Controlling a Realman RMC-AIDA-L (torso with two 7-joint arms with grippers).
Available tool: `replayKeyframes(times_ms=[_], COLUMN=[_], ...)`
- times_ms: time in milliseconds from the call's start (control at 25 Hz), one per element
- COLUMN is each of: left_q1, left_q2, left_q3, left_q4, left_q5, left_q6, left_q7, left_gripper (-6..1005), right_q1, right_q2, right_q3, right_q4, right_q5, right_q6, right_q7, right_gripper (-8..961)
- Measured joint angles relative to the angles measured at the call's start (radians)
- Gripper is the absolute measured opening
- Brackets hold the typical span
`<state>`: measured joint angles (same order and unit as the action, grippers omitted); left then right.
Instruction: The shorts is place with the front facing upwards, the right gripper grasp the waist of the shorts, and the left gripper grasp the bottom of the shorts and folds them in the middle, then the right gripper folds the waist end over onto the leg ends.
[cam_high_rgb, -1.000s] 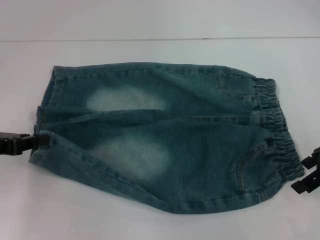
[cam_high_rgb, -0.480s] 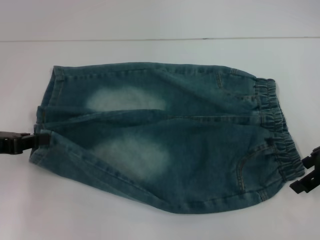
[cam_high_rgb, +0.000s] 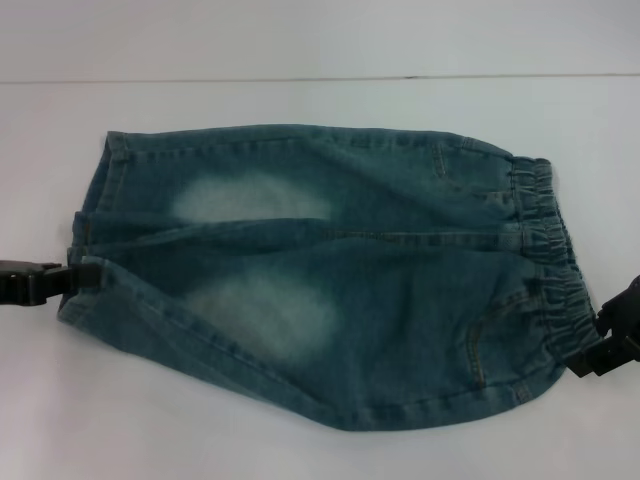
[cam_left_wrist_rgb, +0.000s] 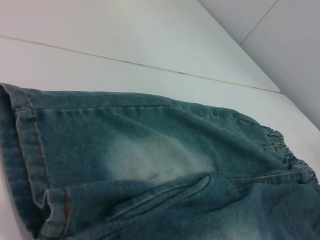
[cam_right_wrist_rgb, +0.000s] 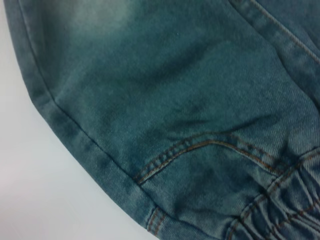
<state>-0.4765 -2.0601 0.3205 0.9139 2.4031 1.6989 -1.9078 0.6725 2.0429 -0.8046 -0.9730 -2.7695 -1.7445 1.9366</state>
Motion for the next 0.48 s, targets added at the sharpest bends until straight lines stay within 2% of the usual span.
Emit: replayKeyframes(times_ms=[280, 480], left_q1=[0.001, -0.001], left_q2=[0.002, 0.006], left_q3=[0.0, 0.0], left_q4=[-0.008, -0.008], left_q5=[-0.002, -0.002], left_q6=[0.004, 0.008], left_q7=[0.001, -0.001], left_gripper=[50, 50], right_q1=[-0.006, -0.01], right_q2=[-0.003, -0.004], right_q3=[-0.001, 0.0], right_q4=[0.0, -0.001], right_q5=[0.006, 0.006], right_q6=[-0.006, -0.003], right_q7=[-0.004, -0.006], right_gripper=[530, 283])
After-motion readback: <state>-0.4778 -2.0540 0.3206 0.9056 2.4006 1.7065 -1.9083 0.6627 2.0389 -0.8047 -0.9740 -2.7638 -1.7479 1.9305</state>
